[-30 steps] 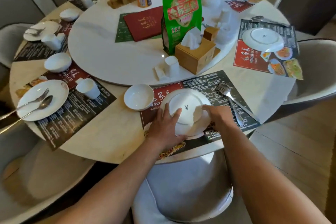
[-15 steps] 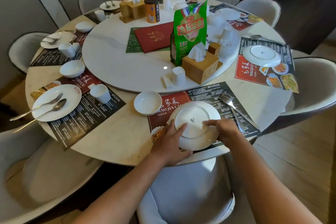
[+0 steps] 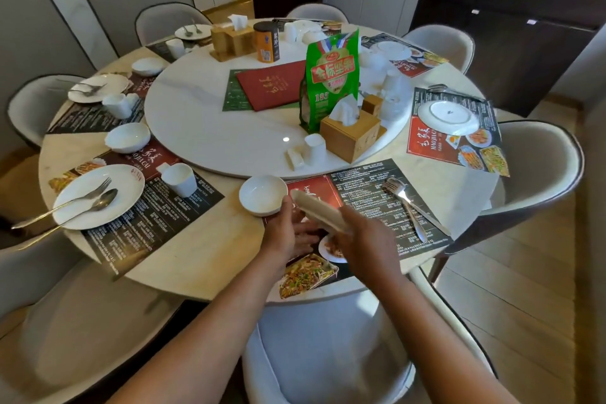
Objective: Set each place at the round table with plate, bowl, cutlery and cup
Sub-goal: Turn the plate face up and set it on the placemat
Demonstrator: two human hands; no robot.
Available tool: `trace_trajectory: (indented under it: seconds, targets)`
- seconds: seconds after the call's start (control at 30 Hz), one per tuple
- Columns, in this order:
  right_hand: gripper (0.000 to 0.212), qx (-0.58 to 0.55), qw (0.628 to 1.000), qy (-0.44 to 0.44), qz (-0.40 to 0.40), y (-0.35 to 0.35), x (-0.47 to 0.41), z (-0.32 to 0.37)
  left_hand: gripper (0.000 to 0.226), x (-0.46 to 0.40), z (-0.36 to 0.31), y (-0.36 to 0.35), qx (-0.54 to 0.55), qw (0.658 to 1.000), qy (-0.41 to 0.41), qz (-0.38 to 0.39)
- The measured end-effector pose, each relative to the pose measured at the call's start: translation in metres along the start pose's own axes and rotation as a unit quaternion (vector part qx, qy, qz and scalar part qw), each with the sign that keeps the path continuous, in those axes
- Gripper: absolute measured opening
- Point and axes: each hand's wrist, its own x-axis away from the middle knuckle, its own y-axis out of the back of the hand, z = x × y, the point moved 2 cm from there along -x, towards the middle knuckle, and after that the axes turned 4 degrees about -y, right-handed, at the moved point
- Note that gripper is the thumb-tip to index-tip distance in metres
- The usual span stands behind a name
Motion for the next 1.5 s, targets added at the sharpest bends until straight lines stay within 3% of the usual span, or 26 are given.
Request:
trace_trajectory:
  seconds: [0.1,0.17,0.27,0.43,0.53,0.6,0.7,0.77,0.9,1.0,1.17,1.3,1.4,1.5]
  targets:
    - [0.021,0.020,0.997,0.070,-0.011,-0.024,0.022,0.001,0.060,0.000,0.018,0.012,0.043,0.996,0.071,-0.030]
    - [0.031,0.025,0.995,0.091,0.010,-0.039,0.035,-0.005,0.052,-0.004,0.034,0.018,0.051,0.993,0.099,-0.043]
    - [0.044,0.053,0.993,0.101,0.042,-0.055,0.047,-0.015,0.040,-0.008,0.051,0.025,0.014,0.993,0.107,-0.052]
    - [0.041,0.056,0.992,0.098,0.046,-0.071,0.051,-0.031,0.036,-0.011,0.061,0.020,0.009,0.991,0.118,-0.067]
    - [0.054,0.070,0.997,0.000,0.013,-0.075,0.051,-0.052,0.040,-0.017,0.069,0.015,0.016,0.988,0.125,-0.088]
    - [0.058,0.012,0.994,-0.110,-0.021,-0.076,0.056,-0.066,0.041,-0.018,0.074,0.011,0.024,0.987,0.132,-0.091]
    - [0.045,-0.167,0.930,-0.325,-0.034,-0.070,0.058,-0.076,0.039,-0.016,0.078,0.004,0.022,0.983,0.150,-0.107]
    - [0.029,-0.222,0.897,-0.383,-0.003,-0.068,0.050,-0.078,0.040,-0.015,0.079,0.002,0.002,0.979,0.159,-0.126]
    - [0.027,-0.230,0.885,-0.405,0.024,-0.071,0.030,-0.083,0.036,-0.013,0.073,0.003,-0.068,0.973,0.174,-0.135]
    - [0.038,-0.199,0.897,-0.394,0.033,-0.069,0.013,-0.094,0.020,-0.003,0.072,0.003,-0.165,0.967,0.175,-0.084]
    - [0.047,-0.193,0.902,-0.376,0.085,-0.061,-0.016,-0.104,0.035,0.010,0.080,0.000,-0.284,0.948,0.141,-0.026]
    - [0.050,-0.199,0.899,-0.377,0.101,-0.059,-0.022,-0.102,0.043,0.007,0.077,0.005,-0.327,0.930,0.167,-0.005]
    - [0.056,-0.204,0.897,-0.381,0.088,-0.061,-0.012,-0.100,0.056,-0.003,0.066,0.018,-0.397,0.906,0.144,-0.039]
    - [0.053,-0.202,0.899,-0.383,0.064,-0.064,0.002,-0.097,0.056,-0.019,0.049,0.031,-0.452,0.884,0.056,-0.104]
